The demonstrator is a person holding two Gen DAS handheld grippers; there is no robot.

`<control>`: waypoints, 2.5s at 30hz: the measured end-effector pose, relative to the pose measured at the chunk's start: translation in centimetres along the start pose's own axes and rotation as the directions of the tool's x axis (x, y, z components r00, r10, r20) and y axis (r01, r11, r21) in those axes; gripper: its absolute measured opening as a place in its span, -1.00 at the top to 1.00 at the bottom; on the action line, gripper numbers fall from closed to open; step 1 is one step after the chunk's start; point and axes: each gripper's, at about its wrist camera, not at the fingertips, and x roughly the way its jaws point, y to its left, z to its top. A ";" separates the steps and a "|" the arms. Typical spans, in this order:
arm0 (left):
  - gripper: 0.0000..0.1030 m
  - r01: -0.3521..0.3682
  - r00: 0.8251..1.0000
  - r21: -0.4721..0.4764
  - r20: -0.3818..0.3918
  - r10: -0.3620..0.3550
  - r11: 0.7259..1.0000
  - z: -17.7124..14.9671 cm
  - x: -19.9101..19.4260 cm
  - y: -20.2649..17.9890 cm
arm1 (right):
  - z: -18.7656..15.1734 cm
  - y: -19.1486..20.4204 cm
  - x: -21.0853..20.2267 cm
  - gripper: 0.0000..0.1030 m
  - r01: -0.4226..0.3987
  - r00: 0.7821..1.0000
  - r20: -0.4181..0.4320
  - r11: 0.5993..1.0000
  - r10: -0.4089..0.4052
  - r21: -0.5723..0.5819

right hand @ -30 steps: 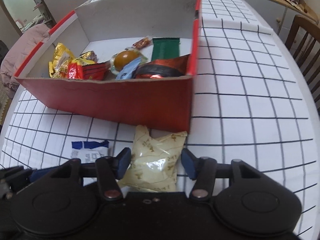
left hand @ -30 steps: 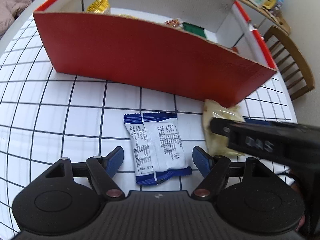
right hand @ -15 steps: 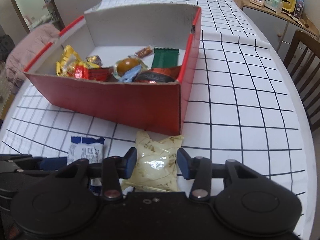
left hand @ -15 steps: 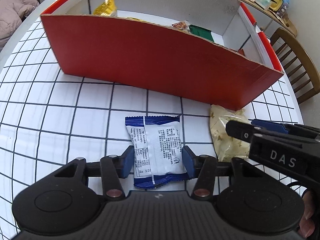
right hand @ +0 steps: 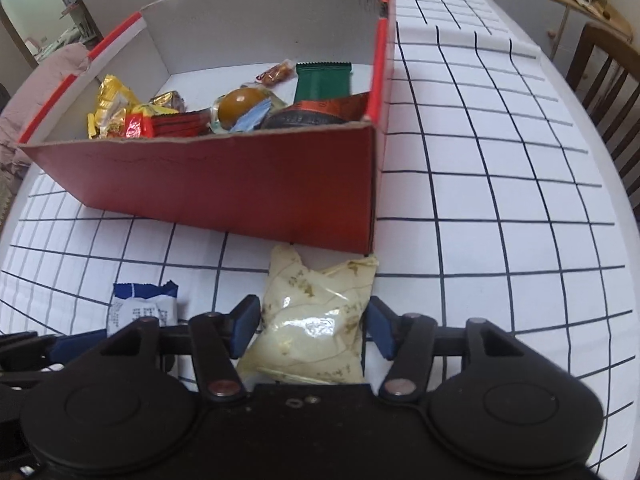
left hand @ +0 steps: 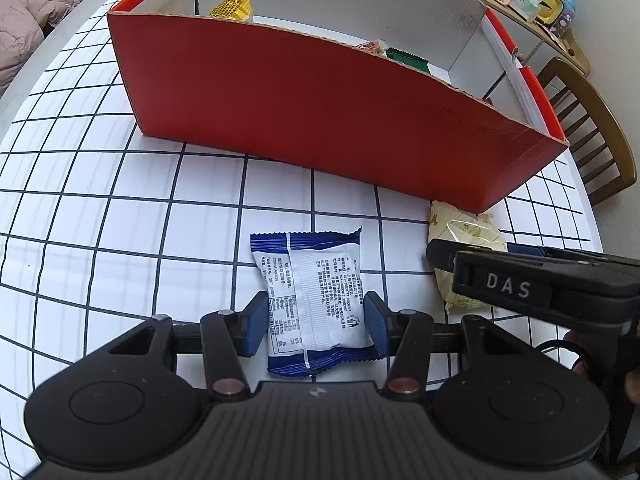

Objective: Organize snacks
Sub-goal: 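Lift both snacks and carry them over the red box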

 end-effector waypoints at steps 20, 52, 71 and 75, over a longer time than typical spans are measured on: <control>0.04 0.057 0.997 -0.028 0.046 -0.056 0.998 -0.3 -4.8 2.9 | -2.1 0.1 -6.5 0.21 -0.043 0.991 0.126 0.998 0.036 0.052; 0.03 -0.012 0.973 0.077 0.230 -0.006 0.997 14.4 -8.0 2.0 | 9.3 2.5 -7.1 0.20 -0.024 0.973 0.229 1.000 0.023 0.000; 0.02 -0.042 0.991 0.100 0.132 0.029 0.994 14.6 -2.8 2.5 | 9.4 2.8 -2.9 0.19 -0.004 0.988 0.154 0.999 0.010 -0.040; -0.15 -0.034 0.991 0.098 0.134 0.020 0.995 14.7 -3.0 2.6 | 9.5 3.2 -3.0 0.19 -0.007 0.988 0.153 0.998 0.017 -0.064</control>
